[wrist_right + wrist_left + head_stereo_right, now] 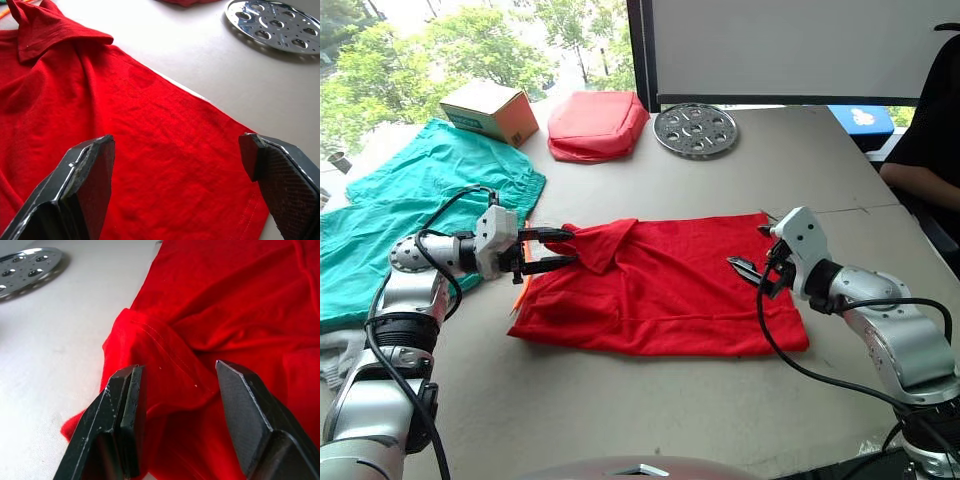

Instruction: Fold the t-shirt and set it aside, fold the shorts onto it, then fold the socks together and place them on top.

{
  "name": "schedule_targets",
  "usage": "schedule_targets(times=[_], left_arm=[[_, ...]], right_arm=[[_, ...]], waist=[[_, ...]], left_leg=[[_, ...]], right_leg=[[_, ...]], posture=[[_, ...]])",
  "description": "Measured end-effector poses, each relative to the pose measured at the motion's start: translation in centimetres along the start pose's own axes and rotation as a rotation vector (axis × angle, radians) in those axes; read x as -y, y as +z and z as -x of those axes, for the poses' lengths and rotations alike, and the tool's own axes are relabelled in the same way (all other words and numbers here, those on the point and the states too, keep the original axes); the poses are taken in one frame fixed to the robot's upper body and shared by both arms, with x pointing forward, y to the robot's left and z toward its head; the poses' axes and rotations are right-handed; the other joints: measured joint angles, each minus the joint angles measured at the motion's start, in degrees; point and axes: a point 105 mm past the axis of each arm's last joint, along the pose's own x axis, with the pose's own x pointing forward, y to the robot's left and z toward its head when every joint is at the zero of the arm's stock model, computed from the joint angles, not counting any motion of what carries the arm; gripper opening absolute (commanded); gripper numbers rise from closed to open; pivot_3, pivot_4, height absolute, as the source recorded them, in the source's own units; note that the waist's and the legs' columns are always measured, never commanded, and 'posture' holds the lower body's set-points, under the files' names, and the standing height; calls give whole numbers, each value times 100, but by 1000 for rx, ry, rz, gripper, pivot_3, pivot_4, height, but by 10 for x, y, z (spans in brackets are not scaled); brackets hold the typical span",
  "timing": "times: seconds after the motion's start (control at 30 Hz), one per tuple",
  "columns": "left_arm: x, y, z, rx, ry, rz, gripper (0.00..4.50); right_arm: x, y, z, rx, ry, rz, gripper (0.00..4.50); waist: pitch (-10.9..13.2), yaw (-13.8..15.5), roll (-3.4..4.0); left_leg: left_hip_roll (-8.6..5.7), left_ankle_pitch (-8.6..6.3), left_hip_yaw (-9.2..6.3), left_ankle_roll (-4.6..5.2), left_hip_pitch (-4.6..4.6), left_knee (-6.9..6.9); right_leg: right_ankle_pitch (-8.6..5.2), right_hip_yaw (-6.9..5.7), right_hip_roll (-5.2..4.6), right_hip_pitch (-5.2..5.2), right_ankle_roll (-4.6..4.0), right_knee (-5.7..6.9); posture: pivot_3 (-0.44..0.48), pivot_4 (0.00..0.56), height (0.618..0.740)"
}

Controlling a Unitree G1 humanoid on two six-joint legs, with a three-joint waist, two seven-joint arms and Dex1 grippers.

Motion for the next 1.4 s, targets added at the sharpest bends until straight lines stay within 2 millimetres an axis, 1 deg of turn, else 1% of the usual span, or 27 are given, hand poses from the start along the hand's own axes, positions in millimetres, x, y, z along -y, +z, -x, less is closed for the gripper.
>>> schedule_targets(times=[0.03, 0.07, 0.1, 0.13, 0.17, 0.2, 0.3, 0.37, 0.47, 0.6, 0.63, 0.7, 0.77, 0.83, 0.87, 0.9, 0.93, 0.97, 1.0, 1.07, 1.1, 1.13, 1.17, 1.2, 1.23, 1.3, 1.4], left_arm=[[2, -1, 2, -5, 11, 69, 2419], [7, -2, 6, -4, 34, 218, 2419], [10, -1, 6, -3, 36, 256, 2419], [15, 0, 8, 4, 65, 344, 2419], [18, 1, 5, 3, 81, 396, 2419], [19, 2, 4, 2, 93, 416, 2419], [25, 4, -3, 11, 155, 498, 2419], [27, 5, -5, 13, 176, 523, 2419], [35, 8, -8, 7, 197, 550, 2419], [43, 4, -6, -8, 222, 570, 2419], [46, 1, -5, -7, 235, 585, 2419], [48, -1, -2, -10, 258, 599, 2419], [45, 1, 1, -3, 288, 593, 2419], [46, 3, 2, -4, 297, 581, 2419], [47, 2, 4, -3, 305, 583, 2419], [47, 1, 5, -2, 315, 589, 2491], [46, 1, 5, 1, 325, 592, 2491], [46, 1, 5, 5, 328, 595, 2491], [45, 1, 5, 6, 332, 596, 2491], [46, 1, 4, 12, 335, 611, 2491], [46, 1, 3, 15, 340, 629, 2491], [47, 0, 1, 22, 339, 648, 2491], [47, 0, 0, 24, 338, 667, 2491], [47, 0, 0, 23, 340, 673, 2491], [45, 0, -1, 20, 346, 694, 2491], [40, 0, 3, 14, 381, 721, 2491], [33, -4, 1, -3, 409, 775, 2491]], right_arm=[[2, 0, 0, -8, -8, 4, 4200], [8, 0, -2, -31, -38, 13, 4200], [10, -1, -2, -41, -50, 16, 4200], [19, -2, -6, -72, -96, -8, 4200], [28, -2, -10, -96, -153, -35, 4200], [33, -2, -13, -104, -182, -58, 4200], [49, -4, -35, -143, -298, -265, 4200], [56, -8, -42, -196, -340, -306, 4200], [77, -16, -53, -284, -438, -366, 4200], [89, -21, -72, -315, -447, -434, 4200], [95, -21, -77, -328, -459, -444, 4200], [98, -18, -83, -347, -458, -455, 4200], [95, -12, -90, -352, -434, -469, 4200], [92, -14, -93, -368, -417, -484, 4200], [88, -18, -96, -392, -395, -484, 4200], [85, -23, -98, -417, -378, -486, 3684], [81, -30, -100, -447, -362, -487, 3338], [80, -31, -101, -453, -354, -479, 3007], [79, -30, -102, -452, -344, -478, 2379], [76, -30, -103, -459, -325, -468, 2180], [75, -30, -104, -461, -319, -455, 1817], [73, -29, -104, -463, -312, -444, 1207], [72, -28, -105, -461, -308, -432, 844], [71, -28, -105, -459, -306, -428, 648], [72, -27, -101, -447, -315, -386, 41], [67, -29, -97, -432, -319, -331, 41], [63, -30, -87, -417, -334, -267, 41]], waist=[[2, -8, 3], [4, -13, 7], [7, 0, 11], [8, -4, 13], [9, 10, 14], [9, 18, 12], [8, 28, 12], [12, 40, 17], [16, 40, 23], [20, -25, 31], [23, -45, 35], [23, -82, 36], [22, -98, 34], [23, -105, 36], [24, -105, 37], [26, -102, 41], [28, -96, 43], [28, -97, 43], [28, -103, 46], [29, -110, 47], [32, -112, 51], [33, -114, 53], [33, -110, 54], [33, -107, 54], [34, -84, 54], [35, -83, 57], [34, -88, 54]], left_leg=[[9, 0, 2, 0, 0, 0], [14, 0, 2, 0, 0, 0], [15, 0, 1, 0, 0, 0], [15, 0, 4, 0, 4, 0], [12, 0, 3, -1, 6, 1], [13, 1, 4, -2, 6, 1], [8, 2, 5, -4, 12, -1], [-3, 2, 2, -4, 8, -4], [-10, 2, 5, -5, 8, -12], [-13, 2, 11, -5, 10, -24], [-13, 2, 9, -5, 10, -26], [-13, 2, 9, -5, 11, -29], [-11, 2, 8, -5, 13, -30], [-12, 2, 9, -4, 13, -31], [-12, 2, 10, -4, 14, -31], [-12, 2, 9, -4, 13, -31], [-13, 2, 8, -4, 11, -31], [-14, 2, 9, -4, 12, -30], [-14, 2, 11, -4, 14, -31], [-13, 2, 9, -4, 14, -31], [-13, 2, 9, -4, 16, -31], [-13, 2, 9, -4, 15, -31], [-13, 2, 8, -4, 14, -31], [-13, 2, 7, -4, 14, -31], [-14, 2, 2, -4, 11, -32], [-15, 2, 0, -5, 10, -32], [-18, 2, 6, -5, 12, -32]], right_leg=[[-1, 3, -1, 0, -1, 0], [-1, 4, -3, -1, 0, 0], [-3, 4, -4, 0, -2, -2], [-8, 5, -5, -1, -11, -4], [-9, 6, -5, 0, -12, -2], [-9, 6, -5, -1, -12, -3], [-7, 11, 1, 0, -14, 1], [-7, 10, 1, -2, -15, 1], [-7, 13, -2, -1, -15, -4], [-6, 21, -2, -1, -15, -8], [-6, 20, -2, -1, -15, -9], [-6, 20, -2, -2, -15, -8], [-6, 19, 0, -1, -15, -8], [-6, 20, -1, -1, -15, -8], [-6, 21, -1, -1, -15, -9], [-7, 20, -2, -1, -16, -9], [-6, 20, -2, -1, -16, -10], [-6, 21, -3, -1, -16, -9], [-6, 23, -4, 0, -16, -8], [-6, 22, -3, -1, -16, -7], [-6, 22, -3, -1, -15, -7], [-6, 22, -2, -1, -15, -7], [-6, 22, -2, -1, -15, -6], [-6, 21, -2, -1, -15, -7], [-6, 16, -3, 0, -15, -9], [-6, 12, -4, -1, -14, -10], [-5, 20, -6, 0, -12, -11]], posture=[[0, 150, 740], [0, 150, 740], [0, 150, 740], [0, 150, 740], [0, 150, 740], [0, 150, 740], [0, 150, 740], [0, 150, 740], [0, 150, 740], [0, 150, 740], [0, 150, 740], [0, 150, 740], [0, 150, 740], [0, 150, 740], [0, 150, 740], [0, 150, 740], [0, 150, 740], [0, 150, 740], [0, 150, 740], [0, 150, 740], [0, 150, 740], [0, 150, 740], [0, 150, 740], [0, 150, 740], [0, 150, 740], [0, 150, 740], [0, 150, 740]])
